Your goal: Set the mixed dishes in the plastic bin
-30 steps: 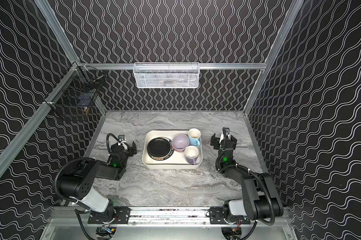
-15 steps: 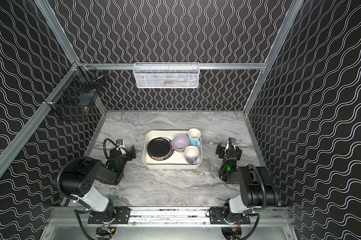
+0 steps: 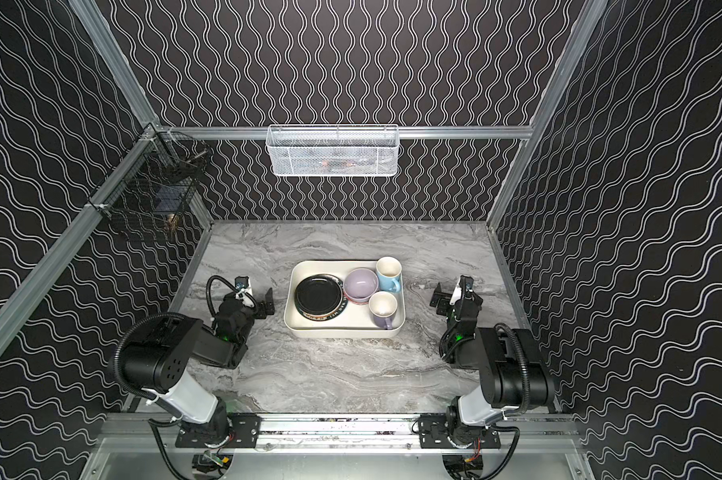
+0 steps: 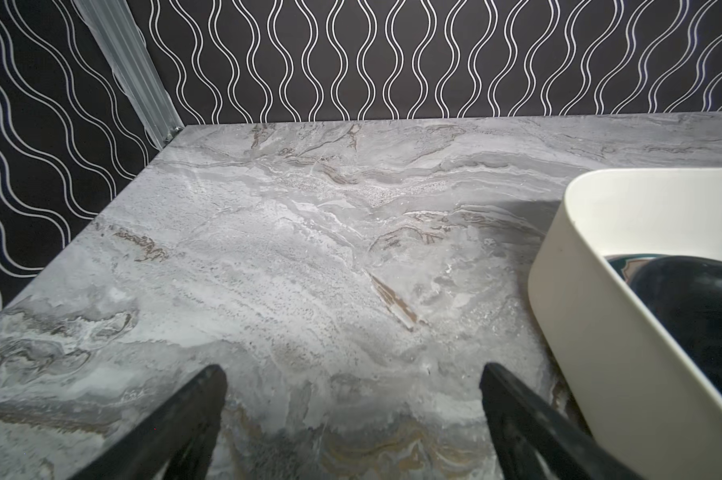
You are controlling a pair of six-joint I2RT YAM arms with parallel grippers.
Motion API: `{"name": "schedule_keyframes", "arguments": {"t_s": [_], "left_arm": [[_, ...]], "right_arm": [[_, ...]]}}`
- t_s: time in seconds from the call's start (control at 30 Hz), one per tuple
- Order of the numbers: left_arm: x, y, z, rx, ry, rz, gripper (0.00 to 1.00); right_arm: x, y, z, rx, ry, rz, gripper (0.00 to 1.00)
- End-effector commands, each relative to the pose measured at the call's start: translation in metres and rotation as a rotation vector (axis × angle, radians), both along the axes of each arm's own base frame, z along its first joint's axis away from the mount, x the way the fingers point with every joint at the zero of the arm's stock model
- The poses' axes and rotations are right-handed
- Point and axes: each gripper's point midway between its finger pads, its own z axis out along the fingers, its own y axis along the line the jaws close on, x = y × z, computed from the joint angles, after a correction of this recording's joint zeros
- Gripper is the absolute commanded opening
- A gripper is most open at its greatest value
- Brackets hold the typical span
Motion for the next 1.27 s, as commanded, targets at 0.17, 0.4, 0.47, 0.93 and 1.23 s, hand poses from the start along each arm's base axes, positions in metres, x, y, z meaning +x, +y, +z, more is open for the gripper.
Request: {"name": "schedule_keyframes", "arguments": {"t_s": [0.17,0.4,0.47,0.93,1.23], "left_arm": [[0.0032,-0.0009,0.0118,0.010,-0.049,-0.010,0.99],[0.0030,-0.0010,0.0120,0.010,-0.050,-0.010,0.99],[0.0032,-0.0009,0.0119,0.010,-0.049,-0.010,0.99],[0.0034,-0.0008,0.0120,0.010,-0.050,-0.009,0.99],[0.0038,-0.0053,0.0111,0.014,-0.045,-0.035,0.99]], "right_arm": [[0.0033,0.0017,0.0143,0.003,-0.060,0.010,1.00],[0.0032,0.0017,0.0135,0.004,-0.057,0.010,1.00],[0.0032,0.0016,0.0136,0.004,-0.058,0.009,1.00],[0.0032,0.0018,0.0136,0.004,-0.058,0.010,1.00],[0.0032,0.0018,0.0136,0.004,-0.058,0.010,1.00]]}}
